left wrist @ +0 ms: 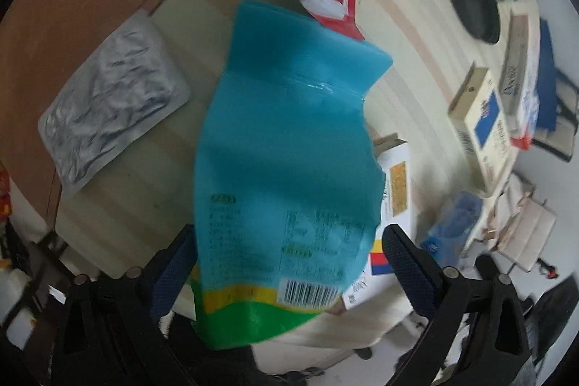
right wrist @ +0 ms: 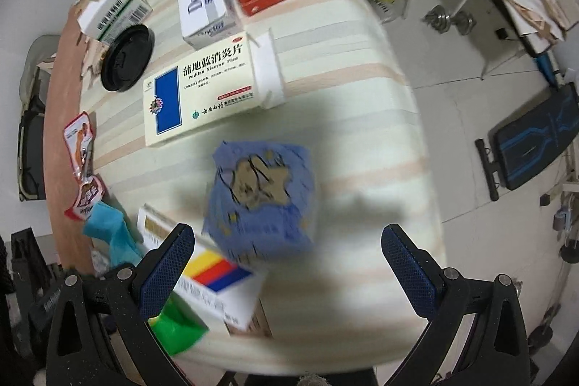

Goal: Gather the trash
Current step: 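Grasp the blue-green snack bag with the left gripper while the right grasps the blue tissue pack, then carry both items over the white bin and open both grippers to drop them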

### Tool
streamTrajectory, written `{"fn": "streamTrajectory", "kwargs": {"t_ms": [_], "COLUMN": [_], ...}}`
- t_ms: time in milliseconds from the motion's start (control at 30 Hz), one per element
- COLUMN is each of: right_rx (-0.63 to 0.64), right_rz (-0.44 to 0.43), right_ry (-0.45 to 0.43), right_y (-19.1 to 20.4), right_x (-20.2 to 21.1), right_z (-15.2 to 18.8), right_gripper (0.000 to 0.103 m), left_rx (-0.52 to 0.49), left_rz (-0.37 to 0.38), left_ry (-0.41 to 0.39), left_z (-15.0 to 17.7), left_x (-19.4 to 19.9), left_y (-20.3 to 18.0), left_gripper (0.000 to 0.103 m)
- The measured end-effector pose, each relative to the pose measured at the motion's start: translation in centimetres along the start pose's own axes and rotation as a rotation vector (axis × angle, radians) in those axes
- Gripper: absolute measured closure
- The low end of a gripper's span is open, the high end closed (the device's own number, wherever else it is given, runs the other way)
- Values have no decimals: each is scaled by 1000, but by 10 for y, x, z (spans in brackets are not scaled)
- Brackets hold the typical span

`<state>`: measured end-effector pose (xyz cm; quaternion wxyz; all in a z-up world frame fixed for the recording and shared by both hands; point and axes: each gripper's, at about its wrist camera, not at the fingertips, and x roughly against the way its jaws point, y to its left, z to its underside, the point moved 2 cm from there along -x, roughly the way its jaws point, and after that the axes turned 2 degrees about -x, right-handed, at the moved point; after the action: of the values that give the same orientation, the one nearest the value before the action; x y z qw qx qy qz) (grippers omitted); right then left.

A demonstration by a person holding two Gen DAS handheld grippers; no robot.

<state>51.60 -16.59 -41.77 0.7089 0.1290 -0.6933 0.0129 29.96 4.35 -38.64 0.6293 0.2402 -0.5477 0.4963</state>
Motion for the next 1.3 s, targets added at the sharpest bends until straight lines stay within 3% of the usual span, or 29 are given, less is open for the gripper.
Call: {"fn": "streamTrajectory", "kwargs": {"t_ms": [67,167,300,400,533,667,1000,1167,1300], "right_rx": [11,32,69,96,111,117,63,75,95], "right_rz": [-6,8,46,64,41,13,-82,-112,-129], "right_ry": [25,64,77,47,33,-2,-65,-108,-145], "right_y": [8,17,24,27,26,19,0,4,10], "right_x": [-17,-35,-45,-41,-33,-15,32,59,79], "right_z": [-8,-12,-10,-8,-1,11,41,78,129], "right_gripper": [0,1,30,53,65,69,70,70,70], "left_rx": [-46,-144,-279,-326,-357,-394,-460,-524,-588], "left_rz": [-56,-125,-226,-250,-246,-247,-163,-116,-65], "left_ry": [-9,-41,-97,-113,-120,-145,-202,-271,-306], "left_z": [-1,2,7,12,14,34,73,103,128], "left_x": [0,7,21,29,39,57,112,157,179], "left_y": [-7,-18,-35,-43,-52,-63,-48,-32,-5], "left_gripper": [17,19,20,20,21,21,21,21,21]}}
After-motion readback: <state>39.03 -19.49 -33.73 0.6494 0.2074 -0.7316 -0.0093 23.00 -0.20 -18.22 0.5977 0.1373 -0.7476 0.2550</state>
